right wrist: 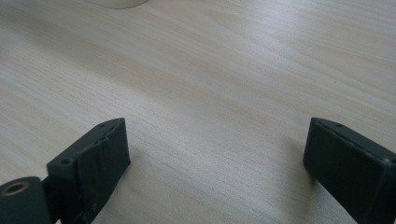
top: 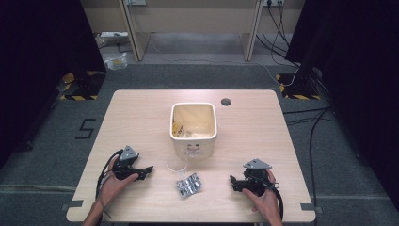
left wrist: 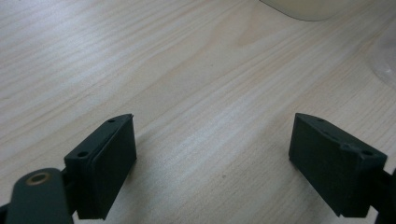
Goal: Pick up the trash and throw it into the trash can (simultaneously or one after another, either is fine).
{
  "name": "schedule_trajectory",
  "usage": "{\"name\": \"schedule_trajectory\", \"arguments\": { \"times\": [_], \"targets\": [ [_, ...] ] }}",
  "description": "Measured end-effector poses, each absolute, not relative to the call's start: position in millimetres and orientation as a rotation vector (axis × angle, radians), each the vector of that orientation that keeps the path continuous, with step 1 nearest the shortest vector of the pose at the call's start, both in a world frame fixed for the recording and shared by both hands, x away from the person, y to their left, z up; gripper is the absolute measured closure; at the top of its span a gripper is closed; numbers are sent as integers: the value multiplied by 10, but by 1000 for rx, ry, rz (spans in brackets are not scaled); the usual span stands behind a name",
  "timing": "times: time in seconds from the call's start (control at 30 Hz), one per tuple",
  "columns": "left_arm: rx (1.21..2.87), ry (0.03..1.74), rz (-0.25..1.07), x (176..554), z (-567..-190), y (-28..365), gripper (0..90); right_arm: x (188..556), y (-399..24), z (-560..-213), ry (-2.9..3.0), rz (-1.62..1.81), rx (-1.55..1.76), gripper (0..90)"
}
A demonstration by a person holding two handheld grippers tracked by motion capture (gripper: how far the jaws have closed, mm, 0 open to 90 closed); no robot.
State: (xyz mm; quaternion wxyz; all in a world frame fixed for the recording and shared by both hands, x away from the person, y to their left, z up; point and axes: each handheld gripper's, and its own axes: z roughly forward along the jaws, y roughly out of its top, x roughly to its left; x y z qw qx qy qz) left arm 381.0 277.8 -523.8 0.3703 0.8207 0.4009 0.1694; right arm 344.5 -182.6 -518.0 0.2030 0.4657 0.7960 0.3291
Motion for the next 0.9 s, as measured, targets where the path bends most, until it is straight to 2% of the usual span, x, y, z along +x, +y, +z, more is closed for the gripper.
{"name": "schedule_trajectory", "arguments": {
  "times": [0.73, 0.9],
  "targets": [
    [2079, 1037, 403, 3820, -5222, 2830, 161, 3444, -1827, -5180, 2222, 918, 1299, 73],
    [2048, 1019, 392, 3793, -5109, 2847, 162, 3444, -1827, -5180, 2222, 918, 1299, 72]
  ]
}}
